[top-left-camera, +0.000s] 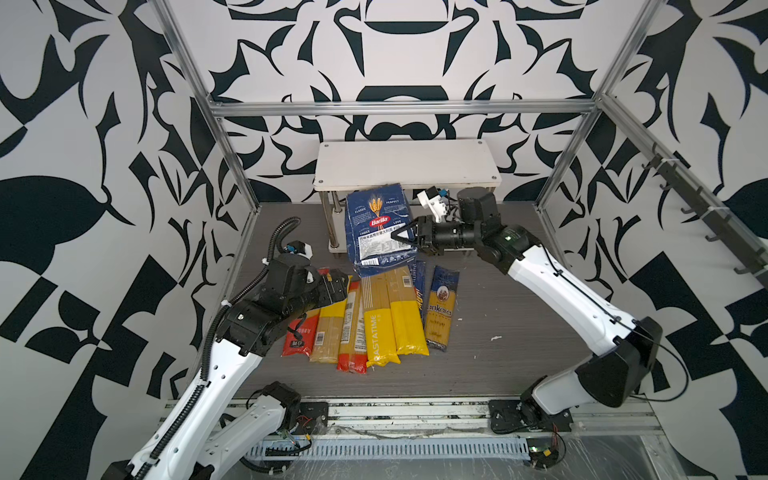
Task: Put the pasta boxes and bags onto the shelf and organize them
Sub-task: 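Carry the blue Barilla box with the right gripper onto the upper shelf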
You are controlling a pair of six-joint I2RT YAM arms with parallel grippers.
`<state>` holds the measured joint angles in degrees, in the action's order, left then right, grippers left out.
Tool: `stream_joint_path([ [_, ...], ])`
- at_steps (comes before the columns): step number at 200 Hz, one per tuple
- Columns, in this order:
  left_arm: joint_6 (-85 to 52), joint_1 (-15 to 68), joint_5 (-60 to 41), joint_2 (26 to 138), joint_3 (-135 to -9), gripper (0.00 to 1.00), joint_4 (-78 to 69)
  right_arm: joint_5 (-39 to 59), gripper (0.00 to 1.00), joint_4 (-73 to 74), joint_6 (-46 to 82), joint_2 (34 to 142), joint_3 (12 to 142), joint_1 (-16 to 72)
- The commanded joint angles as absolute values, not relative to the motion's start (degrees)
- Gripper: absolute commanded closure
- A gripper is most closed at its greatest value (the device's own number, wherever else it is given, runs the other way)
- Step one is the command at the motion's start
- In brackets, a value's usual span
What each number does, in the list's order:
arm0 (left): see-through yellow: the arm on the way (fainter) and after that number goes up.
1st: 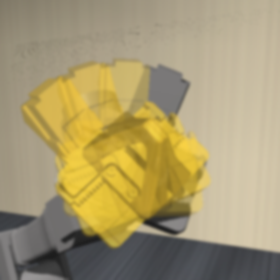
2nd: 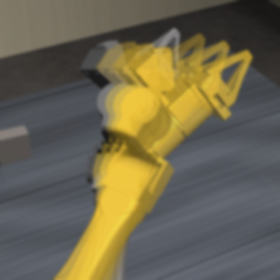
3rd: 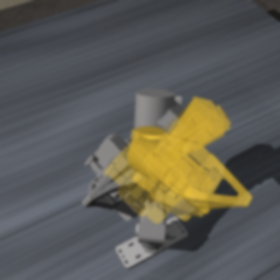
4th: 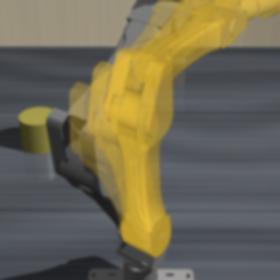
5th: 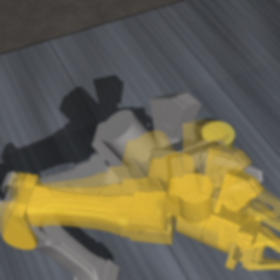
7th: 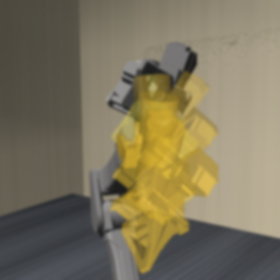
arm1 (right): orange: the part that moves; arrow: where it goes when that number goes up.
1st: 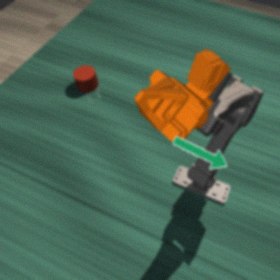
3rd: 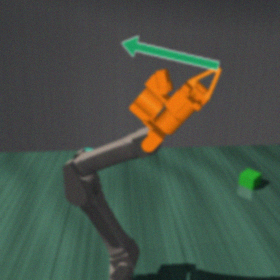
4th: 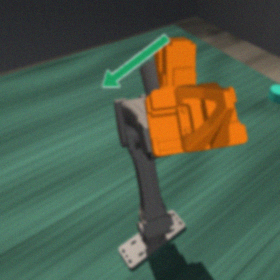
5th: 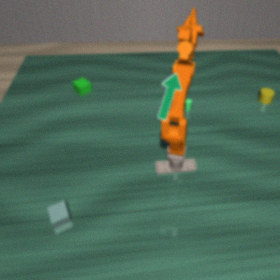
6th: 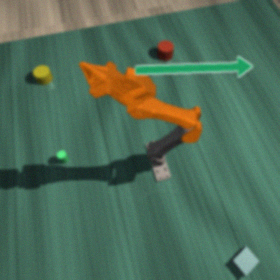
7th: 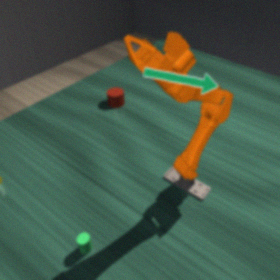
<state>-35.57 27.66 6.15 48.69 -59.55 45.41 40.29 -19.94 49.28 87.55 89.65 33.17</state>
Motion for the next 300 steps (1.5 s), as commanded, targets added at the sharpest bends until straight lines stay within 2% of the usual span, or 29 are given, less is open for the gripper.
stream_joint_path([
  [1,-34.8,27.2,5.9,47.2,-60.2,0.00,48.4,43.3,0.66,-10.8,46.5,87.6,99.6,33.7],
  [32,-34.5,27.0,6.2,46.9,-61.5,0.00,48.9,43.8,0.66,-13.8,45.3,94.0,110.4,34.4],
  [66,-34.3,27.0,6.3,47.3,-62.6,0.00,48.6,42.6,0.66,-22.3,41.8,104.2,129.3,34.5],
  [101,-34.2,27.0,6.0,47.8,-62.7,0.00,47.6,42.1,0.66,-33.6,41.5,121.8,161.0,33.5],
  [113,-34.1,27.0,5.8,48.1,-62.7,0.00,47.2,42.9,0.66,-32.9,44.7,126.5,166.9,32.1],
  [130,-34.1,27.0,5.4,48.4,-62.6,0.00,46.9,43.6,0.66,-27.9,48.1,127.8,164.6,29.9],
  [151,-34.1,26.9,4.9,48.6,-62.3,0.00,46.9,41.7,0.65,-24.5,46.3,125.7,159.1,28.4],
  [213,-34.2,26.9,4.6,50.0,-62.4,0.00,44.2,40.6,0.62,-24.2,47.0,127.8,161.5,25.4],
  [240,-34.5,26.9,4.1,50.9,-62.6,0.00,43.4,40.7,0.44,-23.9,47.2,128.8,161.6,25.4],
  [261,-34.5,26.9,3.9,51.5,-62.7,0.00,43.0,40.9,0.34,-24.9,46.4,129.0,161.5,25.3],
  [300,-34.6,26.9,3.9,51.9,-63.0,0.00,42.5,39.1,0.24,-28.5,43.3,127.2,159.9,24.3],
])
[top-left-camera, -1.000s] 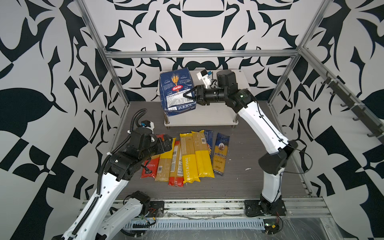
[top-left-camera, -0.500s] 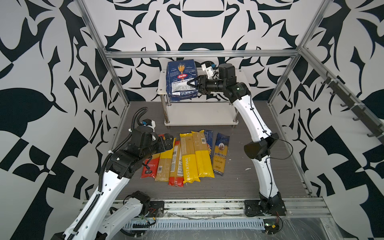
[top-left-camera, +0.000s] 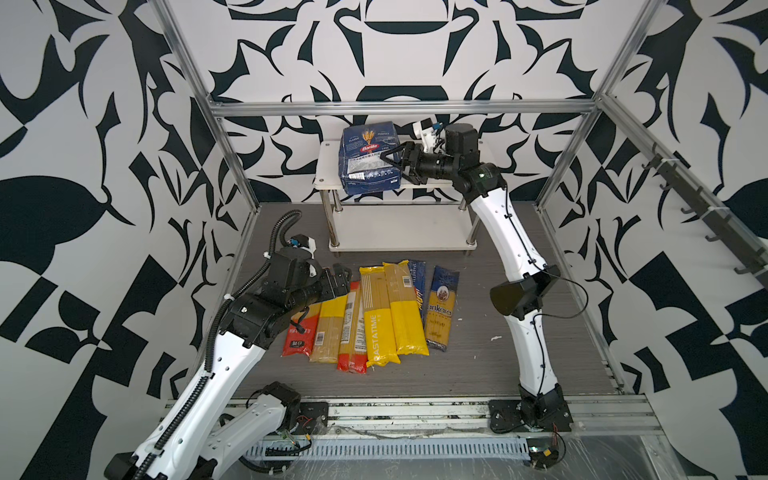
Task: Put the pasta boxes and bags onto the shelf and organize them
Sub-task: 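Carry the blue Barilla box with the right gripper onto the upper shelf, then lower the box onto the upper shelf and open the right gripper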
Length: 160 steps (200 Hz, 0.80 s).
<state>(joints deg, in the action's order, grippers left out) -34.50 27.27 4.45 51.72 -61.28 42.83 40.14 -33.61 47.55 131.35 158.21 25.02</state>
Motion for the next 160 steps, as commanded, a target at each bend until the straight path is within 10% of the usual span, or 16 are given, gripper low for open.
stream_joint_path([
  [1,-34.6,26.9,3.9,51.9,-63.0,0.00,42.5,39.1,0.24,-28.6,43.2,127.2,159.9,24.3],
  [160,-34.3,26.9,4.4,53.9,-64.8,0.00,41.1,31.8,0.21,-41.2,31.6,120.3,155.3,23.0],
])
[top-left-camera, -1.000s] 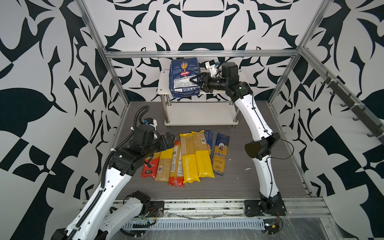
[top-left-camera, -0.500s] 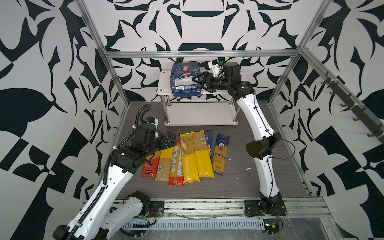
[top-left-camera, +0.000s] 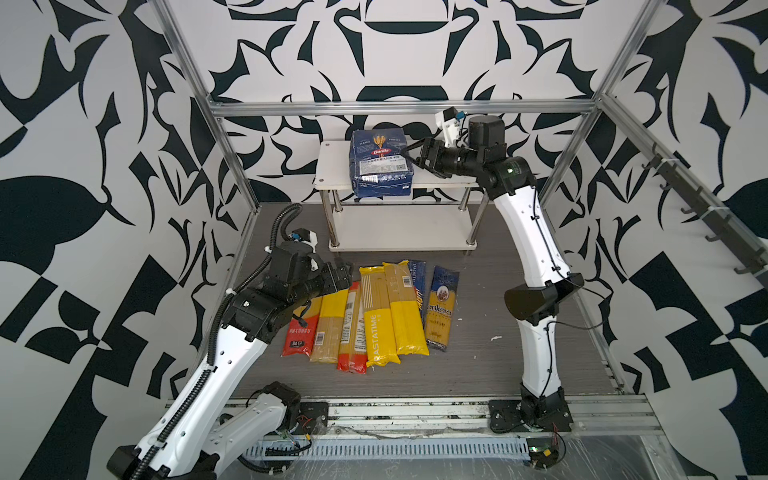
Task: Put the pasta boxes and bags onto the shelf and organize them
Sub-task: 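Lower the box onto the upper shelf and open the right gripper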
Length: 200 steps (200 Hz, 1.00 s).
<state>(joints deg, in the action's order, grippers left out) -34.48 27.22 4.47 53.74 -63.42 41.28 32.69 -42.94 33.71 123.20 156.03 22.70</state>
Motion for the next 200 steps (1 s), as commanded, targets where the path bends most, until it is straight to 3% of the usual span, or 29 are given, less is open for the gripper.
stream_joint_path([
  [1,-34.3,26.9,4.4,53.9,-64.8,0.00,41.1,31.8,0.21,-41.2,31.6,120.3,155.3,23.0],
  [200,-31.6,25.9,4.4,51.3,-61.7,0.00,42.3,32.4,0.21,-33.5,38.4,135.1,162.6,28.2],
])
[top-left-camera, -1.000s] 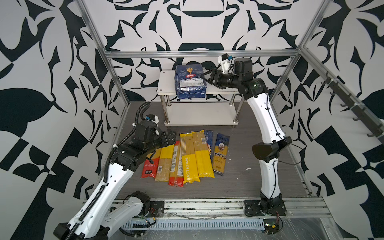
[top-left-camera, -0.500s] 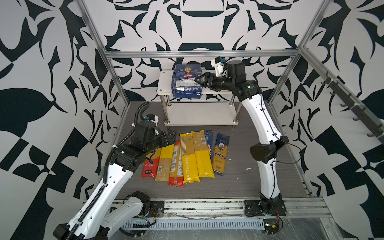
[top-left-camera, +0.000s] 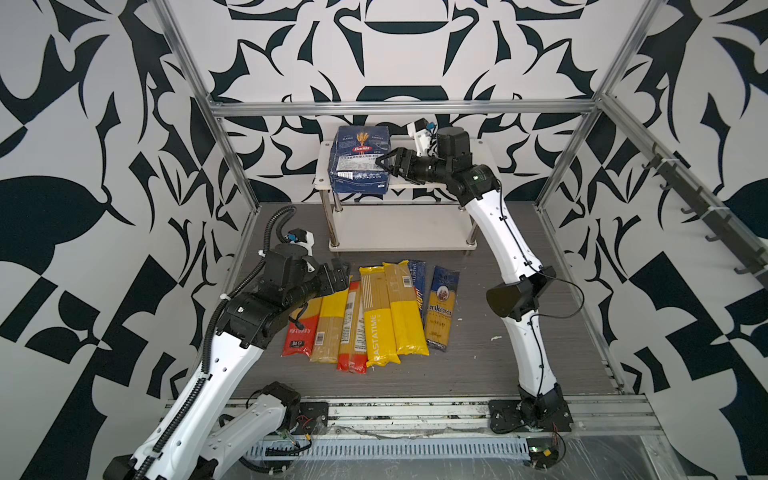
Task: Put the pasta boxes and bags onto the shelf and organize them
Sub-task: 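Lower the box onto the upper shelf and open the right gripper, then withdraw the right gripper from the shelf down to the pasta packs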
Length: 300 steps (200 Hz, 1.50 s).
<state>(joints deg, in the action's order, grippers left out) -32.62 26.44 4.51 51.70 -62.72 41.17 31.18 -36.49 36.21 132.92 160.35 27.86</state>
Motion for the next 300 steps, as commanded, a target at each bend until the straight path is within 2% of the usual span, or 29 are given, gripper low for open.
stream_joint_path([
  [1,-31.6,25.9,4.4,51.3,-61.7,0.00,42.2,32.4,0.21,-33.3,38.4,135.2,162.7,28.3],
  [37,-31.6,25.4,4.0,51.1,-61.0,0.00,41.9,32.5,0.20,-32.5,37.9,134.8,162.3,28.9],
  [49,-31.8,25.4,4.0,51.0,-60.9,0.00,41.9,32.1,0.15,-33.0,37.0,133.7,161.9,28.8],
  [66,-32.0,25.3,4.0,50.7,-61.0,0.00,42.2,32.1,0.13,-34.2,35.9,131.3,160.8,28.1],
  [117,-33.1,25.3,6.7,46.7,-61.2,0.00,44.7,28.7,0.10,-43.7,28.5,116.8,154.6,27.1],
  [142,-34.4,25.3,6.3,45.2,-60.7,0.00,46.2,25.6,0.10,-44.7,25.9,104.9,137.2,28.4],
  [160,-36.0,25.3,5.6,43.8,-59.2,0.00,46.4,20.9,0.10,-40.2,25.5,94.0,117.1,30.9],
  [191,-37.1,25.2,4.6,41.3,-56.5,0.00,47.5,16.6,0.11,-32.3,30.0,77.9,85.7,34.9],
  [217,-37.3,25.3,5.2,40.7,-54.1,0.00,48.8,12.3,0.11,-28.0,34.1,69.5,66.5,39.3],
  [258,-41.1,25.4,1.5,39.2,-48.2,0.00,48.0,6.6,0.12,-24.2,37.7,61.8,50.3,43.8],
  [300,-48.5,25.7,-2.4,33.0,-36.3,0.01,41.5,6.1,0.12,-21.2,38.4,61.1,42.8,44.9],
])
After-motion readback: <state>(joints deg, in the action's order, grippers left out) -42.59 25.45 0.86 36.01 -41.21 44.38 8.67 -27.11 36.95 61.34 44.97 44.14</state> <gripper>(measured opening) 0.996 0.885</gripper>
